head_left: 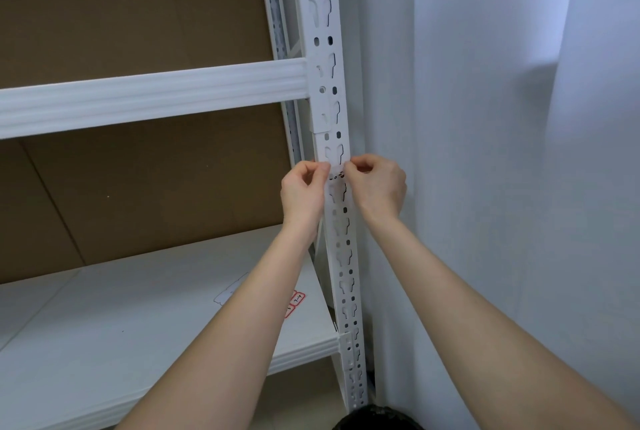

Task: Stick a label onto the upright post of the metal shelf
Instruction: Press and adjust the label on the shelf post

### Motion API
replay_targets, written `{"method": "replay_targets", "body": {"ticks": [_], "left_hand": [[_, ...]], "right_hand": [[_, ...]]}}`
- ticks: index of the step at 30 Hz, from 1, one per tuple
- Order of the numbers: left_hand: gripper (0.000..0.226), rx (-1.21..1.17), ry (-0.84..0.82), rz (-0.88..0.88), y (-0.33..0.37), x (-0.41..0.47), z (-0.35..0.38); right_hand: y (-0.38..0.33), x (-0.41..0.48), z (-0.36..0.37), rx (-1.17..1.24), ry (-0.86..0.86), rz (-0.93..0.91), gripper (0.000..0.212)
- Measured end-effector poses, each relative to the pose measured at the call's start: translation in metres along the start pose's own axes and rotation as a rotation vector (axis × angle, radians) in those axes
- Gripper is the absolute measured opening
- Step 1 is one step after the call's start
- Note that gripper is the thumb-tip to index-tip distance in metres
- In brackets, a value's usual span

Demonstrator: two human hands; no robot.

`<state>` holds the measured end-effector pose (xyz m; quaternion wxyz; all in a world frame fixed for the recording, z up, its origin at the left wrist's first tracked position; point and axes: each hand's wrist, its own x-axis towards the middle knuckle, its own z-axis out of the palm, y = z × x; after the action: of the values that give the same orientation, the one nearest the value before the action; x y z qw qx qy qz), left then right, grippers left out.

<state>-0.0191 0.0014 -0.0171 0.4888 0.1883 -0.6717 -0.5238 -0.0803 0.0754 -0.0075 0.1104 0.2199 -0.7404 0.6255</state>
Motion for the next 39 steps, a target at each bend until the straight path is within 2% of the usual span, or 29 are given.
{"method": "replay_targets", "body": {"ticks": [11,15,18,20,23,28,31,34,39], "left_hand": [[0.009,-0.069,-0.027,-0.037,-0.002,0.000,-0.003],[0.010,-0.186,0.083,-0.079,-0.010,-0.004,-0.005],[0.013,-0.273,0.126,-0.107,-0.011,-0.010,-0.006],[0.012,-0.258,0.129,-0.103,-0.011,-0.009,-0.006],[0.016,-0.202,0.154,-0.102,-0.012,-0.004,-0.006],[0.017,-0.169,0.164,-0.106,-0.015,-0.005,-0.004],[0.017,-0.161,0.164,-0.108,-0.013,-0.005,-0.004],[0.018,-0.146,0.163,-0.103,-0.013,-0.004,-0.004],[0.019,-0.106,0.167,-0.094,-0.014,-0.004,-0.003]], "right_hand": [[0.002,0.000,-0.003,0.020,-0.049,0.032,0.019],[0.010,-0.008,-0.001,0.118,-0.047,0.012,0.020],[0.010,-0.015,0.006,0.191,-0.121,0.033,0.042],[0.006,-0.014,0.011,0.134,-0.152,0.065,0.049],[0.003,-0.009,0.013,0.049,-0.135,0.056,0.040],[0.013,-0.006,0.010,0.116,-0.154,0.027,0.023],[0.012,-0.009,0.009,0.211,-0.176,0.048,0.031],[0.004,-0.008,0.011,0.147,-0.181,0.096,0.050],[0.008,-0.006,0.012,0.139,-0.203,0.089,0.033]]}}
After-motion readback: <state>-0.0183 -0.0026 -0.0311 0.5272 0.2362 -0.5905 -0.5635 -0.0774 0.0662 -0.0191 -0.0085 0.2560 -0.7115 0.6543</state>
